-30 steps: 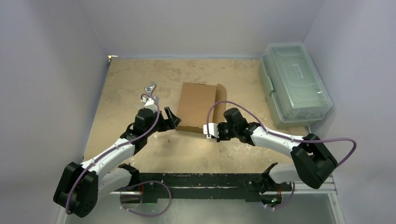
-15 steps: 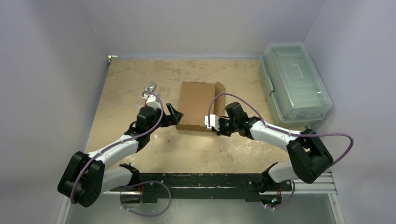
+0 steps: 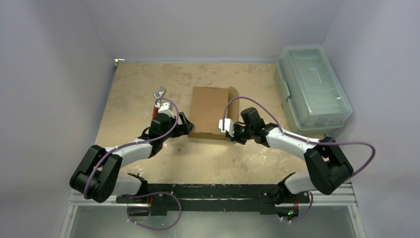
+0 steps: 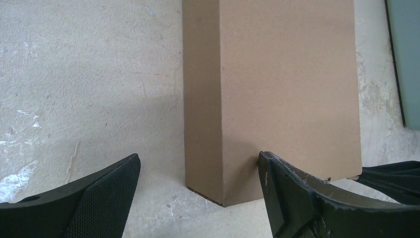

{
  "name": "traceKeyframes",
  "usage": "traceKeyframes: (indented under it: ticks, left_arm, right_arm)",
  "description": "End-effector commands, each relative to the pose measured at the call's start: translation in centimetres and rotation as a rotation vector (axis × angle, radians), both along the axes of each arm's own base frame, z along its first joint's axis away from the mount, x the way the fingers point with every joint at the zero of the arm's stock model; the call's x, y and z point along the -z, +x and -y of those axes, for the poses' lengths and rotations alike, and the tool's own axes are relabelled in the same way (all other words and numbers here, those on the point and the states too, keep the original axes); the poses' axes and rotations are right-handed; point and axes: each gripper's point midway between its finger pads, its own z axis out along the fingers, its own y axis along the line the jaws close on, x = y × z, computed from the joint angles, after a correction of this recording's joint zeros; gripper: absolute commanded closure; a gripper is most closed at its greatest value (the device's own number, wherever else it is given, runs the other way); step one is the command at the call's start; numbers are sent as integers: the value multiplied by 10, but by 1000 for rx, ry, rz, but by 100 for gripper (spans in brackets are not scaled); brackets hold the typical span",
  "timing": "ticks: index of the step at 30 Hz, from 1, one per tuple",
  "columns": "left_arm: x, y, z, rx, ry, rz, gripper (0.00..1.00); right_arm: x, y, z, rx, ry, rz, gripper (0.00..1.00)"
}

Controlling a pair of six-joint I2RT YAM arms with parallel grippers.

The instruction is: Fold the paper box

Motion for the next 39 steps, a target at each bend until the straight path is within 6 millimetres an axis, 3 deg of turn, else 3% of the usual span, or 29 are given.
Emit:
traceKeyframes:
  ticks: [1, 13, 32, 39]
  left_arm:
    - [-21, 20, 5, -6, -9, 82, 13]
    - [-8, 19, 7, 11, 6, 49, 25]
    - [-6, 16, 11, 39, -4, 39, 29]
    - [-3, 11, 16, 73, -17, 26, 34]
  right_arm:
    - [-9, 7, -6, 36, 41, -15, 100]
    - [-6, 16, -3, 135, 35, -66, 100]
    - [-5, 21, 3, 226, 34, -110, 100]
    - [-7, 23, -3, 253, 55, -149, 100]
